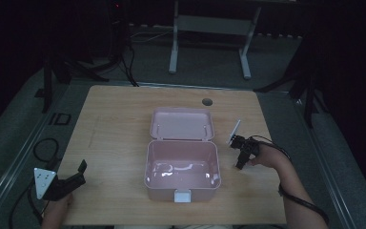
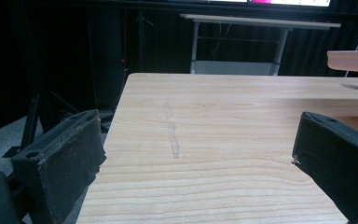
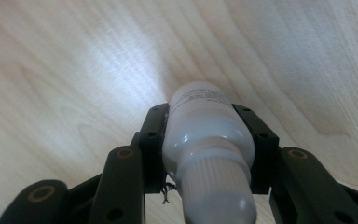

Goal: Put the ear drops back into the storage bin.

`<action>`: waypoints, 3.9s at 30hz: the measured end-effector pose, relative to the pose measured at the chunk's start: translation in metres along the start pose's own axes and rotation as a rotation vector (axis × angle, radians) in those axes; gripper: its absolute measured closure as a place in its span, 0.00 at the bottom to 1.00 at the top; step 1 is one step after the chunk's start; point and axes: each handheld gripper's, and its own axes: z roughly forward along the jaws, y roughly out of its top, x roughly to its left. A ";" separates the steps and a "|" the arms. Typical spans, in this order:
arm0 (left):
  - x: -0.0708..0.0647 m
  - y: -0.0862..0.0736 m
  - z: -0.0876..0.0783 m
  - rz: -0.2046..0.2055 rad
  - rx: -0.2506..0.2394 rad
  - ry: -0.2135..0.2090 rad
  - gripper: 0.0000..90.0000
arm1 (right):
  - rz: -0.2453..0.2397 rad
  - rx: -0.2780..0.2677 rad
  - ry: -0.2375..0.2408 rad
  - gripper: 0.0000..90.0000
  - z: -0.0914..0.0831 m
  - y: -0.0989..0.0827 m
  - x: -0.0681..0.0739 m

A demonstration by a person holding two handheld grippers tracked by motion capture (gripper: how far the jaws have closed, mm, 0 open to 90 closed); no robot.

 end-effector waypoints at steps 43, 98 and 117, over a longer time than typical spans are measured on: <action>0.000 0.000 0.000 -0.003 -0.001 -0.003 0.02 | -0.594 0.003 -0.058 0.66 -0.024 -0.039 0.063; 0.001 0.000 0.000 -0.004 -0.001 -0.003 0.02 | -0.633 -0.078 -0.113 0.66 -0.157 0.005 0.144; 0.001 0.000 0.000 -0.004 -0.002 -0.005 0.02 | -0.717 -0.012 -0.084 0.66 -0.106 0.050 0.163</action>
